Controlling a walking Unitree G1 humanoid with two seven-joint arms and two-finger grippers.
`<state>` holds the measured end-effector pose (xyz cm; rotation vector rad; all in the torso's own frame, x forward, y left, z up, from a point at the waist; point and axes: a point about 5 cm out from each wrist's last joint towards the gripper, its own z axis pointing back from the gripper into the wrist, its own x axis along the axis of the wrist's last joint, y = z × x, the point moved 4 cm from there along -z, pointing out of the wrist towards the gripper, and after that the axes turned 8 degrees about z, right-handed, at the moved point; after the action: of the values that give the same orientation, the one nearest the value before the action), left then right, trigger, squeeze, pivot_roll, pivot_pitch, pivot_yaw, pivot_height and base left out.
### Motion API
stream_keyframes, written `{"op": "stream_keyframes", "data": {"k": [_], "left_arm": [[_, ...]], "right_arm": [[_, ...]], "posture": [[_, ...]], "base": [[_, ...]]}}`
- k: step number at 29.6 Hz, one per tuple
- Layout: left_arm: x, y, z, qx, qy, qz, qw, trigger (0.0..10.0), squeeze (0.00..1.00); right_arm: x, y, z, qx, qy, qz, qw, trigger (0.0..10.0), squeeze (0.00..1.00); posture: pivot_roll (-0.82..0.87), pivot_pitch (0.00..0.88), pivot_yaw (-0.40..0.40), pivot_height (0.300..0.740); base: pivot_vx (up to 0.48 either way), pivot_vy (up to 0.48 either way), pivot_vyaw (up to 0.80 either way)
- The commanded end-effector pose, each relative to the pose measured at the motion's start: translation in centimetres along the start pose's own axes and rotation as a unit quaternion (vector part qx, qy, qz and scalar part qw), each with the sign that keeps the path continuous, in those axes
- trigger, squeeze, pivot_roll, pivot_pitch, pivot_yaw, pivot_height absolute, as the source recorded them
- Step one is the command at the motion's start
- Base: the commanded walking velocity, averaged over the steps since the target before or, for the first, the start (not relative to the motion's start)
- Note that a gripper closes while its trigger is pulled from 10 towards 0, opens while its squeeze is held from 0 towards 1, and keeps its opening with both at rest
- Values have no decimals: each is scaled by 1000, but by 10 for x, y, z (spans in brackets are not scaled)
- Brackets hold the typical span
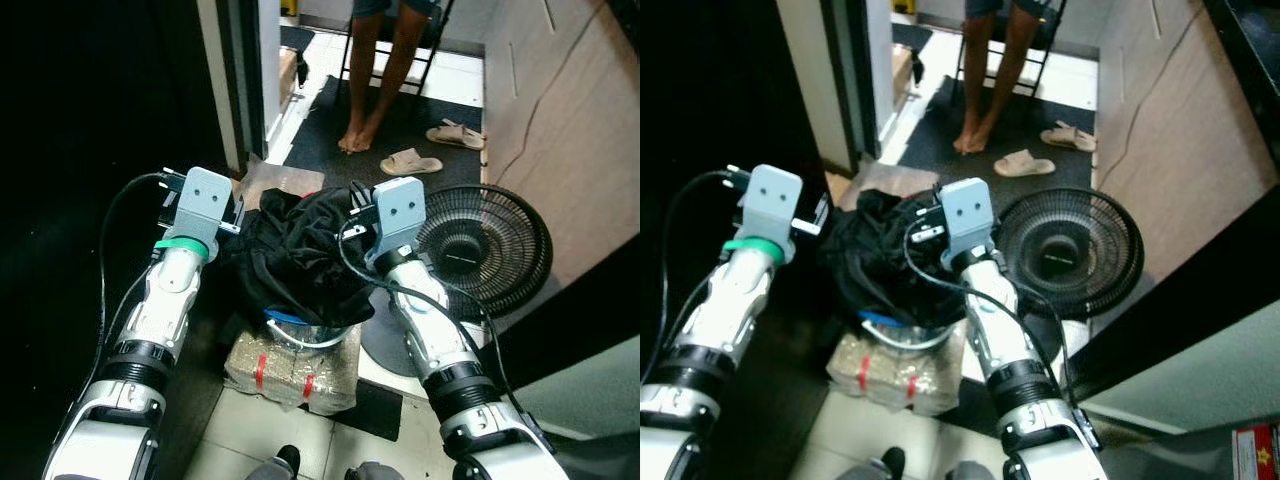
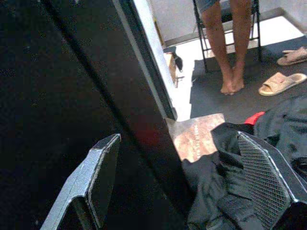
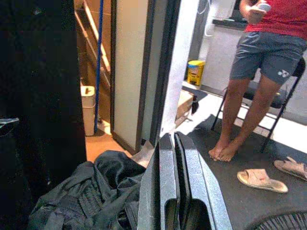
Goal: Clothes washing
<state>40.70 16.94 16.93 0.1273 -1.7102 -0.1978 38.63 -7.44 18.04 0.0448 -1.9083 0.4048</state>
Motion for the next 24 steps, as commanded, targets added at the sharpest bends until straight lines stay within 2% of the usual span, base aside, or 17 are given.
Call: {"op": "stream_keyframes", "data": {"k": [1, 4, 9, 24], "left_arm": [[1, 1, 2, 0, -5, 7, 1000, 10000, 0], [1, 1, 2, 0, -5, 7, 1000, 10000, 0], [2, 4, 0, 9, -5, 19, 1000, 10000, 0], [7, 0, 0, -2, -19, 15, 1000, 10000, 0]], "right_arm": [[-7, 1, 4, 0, 12, -4, 1000, 10000, 0], [-7, 1, 4, 0, 12, -4, 1000, 10000, 0], [-7, 1, 4, -1, 12, -6, 1000, 10000, 0], [-7, 0, 4, -3, 12, -7, 1000, 10000, 0]], "posture": [[-12, 68, 8, 740], [-12, 68, 8, 740], [-13, 67, 8, 740], [-13, 69, 9, 740]], "base": [[0, 0, 0], [0, 0, 0], [0, 480, 0], [0, 0, 0]]}}
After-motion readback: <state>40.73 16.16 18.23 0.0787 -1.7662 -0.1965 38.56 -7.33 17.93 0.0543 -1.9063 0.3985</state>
